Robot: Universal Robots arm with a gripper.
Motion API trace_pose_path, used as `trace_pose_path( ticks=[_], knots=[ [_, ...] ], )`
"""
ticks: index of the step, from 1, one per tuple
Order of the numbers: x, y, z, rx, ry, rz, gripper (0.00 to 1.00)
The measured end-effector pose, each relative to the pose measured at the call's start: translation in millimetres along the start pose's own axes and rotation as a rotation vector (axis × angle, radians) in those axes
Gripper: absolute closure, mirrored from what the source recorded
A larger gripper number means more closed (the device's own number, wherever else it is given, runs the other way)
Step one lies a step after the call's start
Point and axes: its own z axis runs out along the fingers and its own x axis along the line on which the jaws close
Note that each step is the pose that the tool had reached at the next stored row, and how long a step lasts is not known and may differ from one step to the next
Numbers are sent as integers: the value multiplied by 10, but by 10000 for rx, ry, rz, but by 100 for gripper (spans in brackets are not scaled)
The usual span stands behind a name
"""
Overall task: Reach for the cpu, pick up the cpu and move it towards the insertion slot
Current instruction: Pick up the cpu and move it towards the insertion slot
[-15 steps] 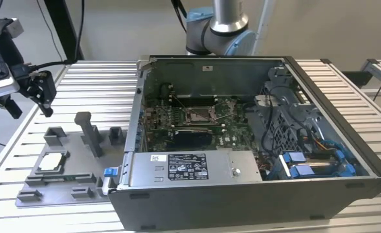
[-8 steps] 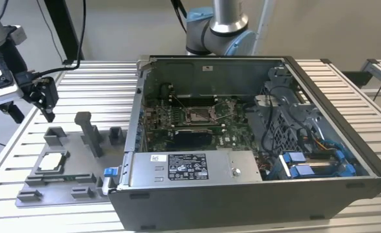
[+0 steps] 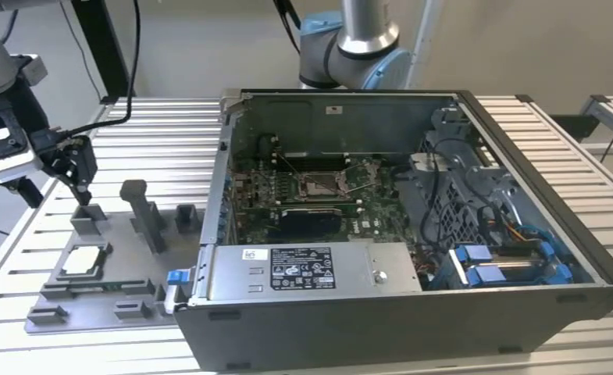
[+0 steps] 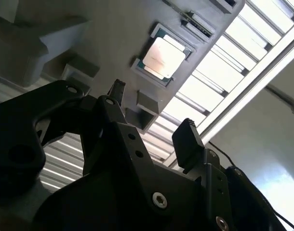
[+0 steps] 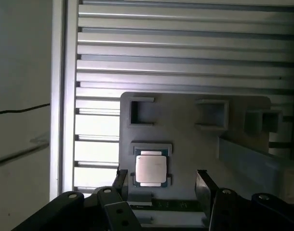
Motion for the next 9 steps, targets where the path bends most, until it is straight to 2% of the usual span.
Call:
trace_pose_path(
  ticks=[9],
  knots=[
    [4,-82,161,-1,-1,0,0]
  ],
)
